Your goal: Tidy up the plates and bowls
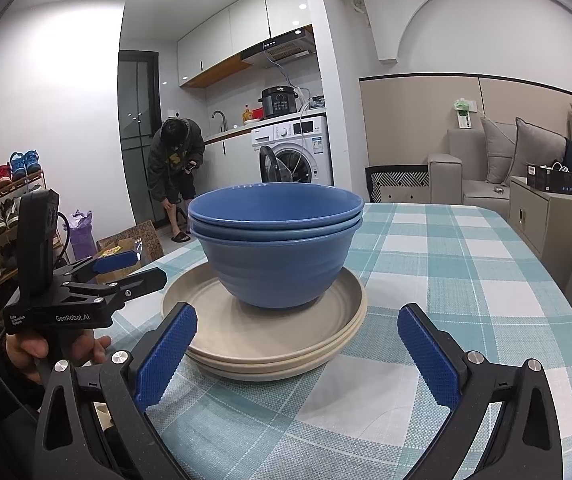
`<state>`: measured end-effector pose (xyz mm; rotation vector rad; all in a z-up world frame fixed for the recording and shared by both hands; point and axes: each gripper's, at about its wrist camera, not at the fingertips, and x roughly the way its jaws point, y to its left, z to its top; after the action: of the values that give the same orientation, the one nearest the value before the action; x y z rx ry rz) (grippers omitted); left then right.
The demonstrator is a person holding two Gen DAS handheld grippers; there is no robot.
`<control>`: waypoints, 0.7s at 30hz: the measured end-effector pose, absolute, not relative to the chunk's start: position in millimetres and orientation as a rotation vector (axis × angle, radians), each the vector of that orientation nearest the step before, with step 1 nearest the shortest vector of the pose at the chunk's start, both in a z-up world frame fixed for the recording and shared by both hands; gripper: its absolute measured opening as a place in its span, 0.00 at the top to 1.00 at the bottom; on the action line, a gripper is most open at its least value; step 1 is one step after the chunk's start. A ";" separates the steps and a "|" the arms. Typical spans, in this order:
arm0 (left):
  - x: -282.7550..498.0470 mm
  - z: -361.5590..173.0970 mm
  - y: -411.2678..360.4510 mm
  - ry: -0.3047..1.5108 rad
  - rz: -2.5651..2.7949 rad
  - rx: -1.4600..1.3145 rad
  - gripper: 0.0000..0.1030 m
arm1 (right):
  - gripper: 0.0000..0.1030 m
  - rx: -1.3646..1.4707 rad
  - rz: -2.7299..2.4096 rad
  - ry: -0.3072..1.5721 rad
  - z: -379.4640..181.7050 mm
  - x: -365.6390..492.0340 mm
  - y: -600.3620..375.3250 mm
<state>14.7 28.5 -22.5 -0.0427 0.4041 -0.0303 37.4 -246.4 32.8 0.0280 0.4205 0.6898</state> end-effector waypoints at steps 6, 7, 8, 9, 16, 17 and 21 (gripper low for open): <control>14.7 -22.5 28.4 0.404 -0.029 -0.042 0.00 | 0.01 0.022 0.689 0.420 33.7 36.0 -245.9; 14.6 -22.5 28.4 0.404 -0.028 -0.041 0.00 | 0.01 0.023 0.688 0.419 34.0 36.1 -246.2; 14.7 -22.5 28.5 0.404 -0.030 -0.042 0.00 | 0.01 0.025 0.689 0.419 33.8 35.7 -246.0; 14.4 -22.5 28.6 0.404 -0.030 -0.042 0.00 | 0.01 0.028 0.690 0.419 34.2 35.7 -246.3; 14.7 -22.4 28.4 0.405 -0.030 -0.042 0.00 | 0.01 0.027 0.694 0.420 34.2 35.2 -246.1; 14.7 -22.4 28.5 0.405 -0.030 -0.042 0.00 | 0.01 0.027 0.693 0.421 34.0 35.3 -246.1; 14.8 -22.7 28.4 0.406 -0.029 -0.042 0.00 | 0.01 0.028 0.694 0.420 34.0 35.1 -246.1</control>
<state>14.8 28.4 -22.7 -0.0423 0.4056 -0.0295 35.1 -246.1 34.0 0.0279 0.4202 0.6937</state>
